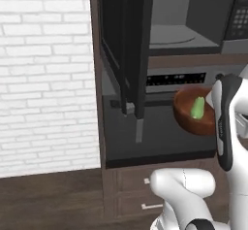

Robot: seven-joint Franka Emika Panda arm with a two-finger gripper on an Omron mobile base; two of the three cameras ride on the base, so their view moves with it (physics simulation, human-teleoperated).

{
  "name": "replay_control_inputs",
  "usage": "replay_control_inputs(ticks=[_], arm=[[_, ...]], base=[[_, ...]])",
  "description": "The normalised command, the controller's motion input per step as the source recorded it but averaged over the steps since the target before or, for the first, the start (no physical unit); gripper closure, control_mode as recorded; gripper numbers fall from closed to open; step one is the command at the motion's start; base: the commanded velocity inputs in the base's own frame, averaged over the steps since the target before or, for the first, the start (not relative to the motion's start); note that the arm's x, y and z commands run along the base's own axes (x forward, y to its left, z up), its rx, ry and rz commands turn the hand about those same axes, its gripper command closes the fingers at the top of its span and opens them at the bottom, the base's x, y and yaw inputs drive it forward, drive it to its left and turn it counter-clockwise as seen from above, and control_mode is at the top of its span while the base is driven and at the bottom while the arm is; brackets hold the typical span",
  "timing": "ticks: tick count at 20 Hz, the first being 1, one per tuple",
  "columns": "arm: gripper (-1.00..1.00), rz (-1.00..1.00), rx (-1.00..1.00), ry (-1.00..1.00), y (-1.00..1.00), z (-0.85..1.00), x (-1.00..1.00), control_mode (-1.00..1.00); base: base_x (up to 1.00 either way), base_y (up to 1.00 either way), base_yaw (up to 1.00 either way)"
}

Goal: Pick the corn from the sink and place it in the bowl. Then pick the bowl and place it in the microwave. Then close the microwave door and press the start button.

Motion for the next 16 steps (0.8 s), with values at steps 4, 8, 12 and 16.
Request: replay_control_inputs(ticks=[4,8,12,16], arm=[[1.00,0.00,0.00,0.00,0.00,0.00,0.00,1.00],[1.00,0.00,0.00,0.00,0.00,0.00,0.00,1.00],[1.00,0.00,0.00,0.00,0.00,0.00,0.00,1.00],[1.00,0.00,0.00,0.00,0.00,0.00,0.00,1.00]], base=[[0.59,0.00,-0.03],[0.44,0.00,-0.02],[0.24,0.00,0.00],[0.31,0.00,0.00]])
